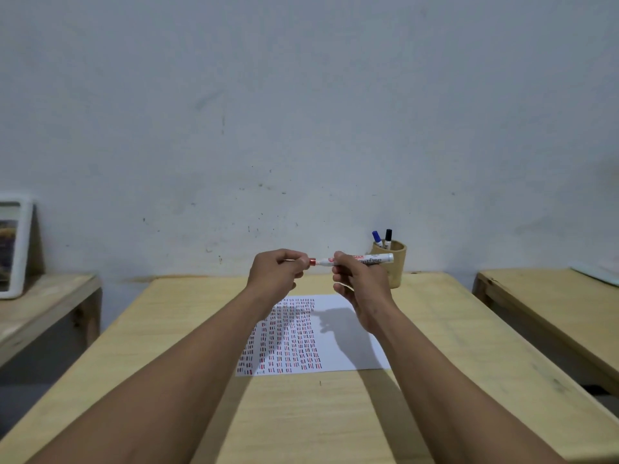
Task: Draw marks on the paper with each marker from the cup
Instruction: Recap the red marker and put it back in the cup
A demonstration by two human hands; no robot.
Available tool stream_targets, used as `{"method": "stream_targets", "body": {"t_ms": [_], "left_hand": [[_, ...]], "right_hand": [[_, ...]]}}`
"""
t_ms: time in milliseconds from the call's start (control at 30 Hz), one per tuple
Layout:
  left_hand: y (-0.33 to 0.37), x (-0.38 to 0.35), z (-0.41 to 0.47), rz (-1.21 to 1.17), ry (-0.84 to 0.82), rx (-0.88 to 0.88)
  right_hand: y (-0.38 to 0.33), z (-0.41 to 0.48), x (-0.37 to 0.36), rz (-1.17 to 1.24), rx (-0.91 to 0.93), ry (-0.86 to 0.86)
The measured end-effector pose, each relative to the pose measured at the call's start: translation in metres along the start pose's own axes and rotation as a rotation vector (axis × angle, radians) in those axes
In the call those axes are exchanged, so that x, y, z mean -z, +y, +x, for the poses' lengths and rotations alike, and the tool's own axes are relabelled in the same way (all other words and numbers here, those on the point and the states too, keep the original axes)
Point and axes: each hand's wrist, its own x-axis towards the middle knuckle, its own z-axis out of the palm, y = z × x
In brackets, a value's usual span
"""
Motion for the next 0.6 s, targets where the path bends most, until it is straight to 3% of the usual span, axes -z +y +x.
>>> {"method": "stream_targets", "body": {"t_ms": [367,600], "left_hand": [[0.007,-0.010,0.002,0.080,0.007,-0.039],[0.013,-0.017,-0.001,-0.022,-0.055,0.010]], "right_hand": [[-0.009,-0.004,0.010,-0.065,0.053,-0.036],[-0.013,-0.004,0.013,0.002,0.015,-0.058]]}}
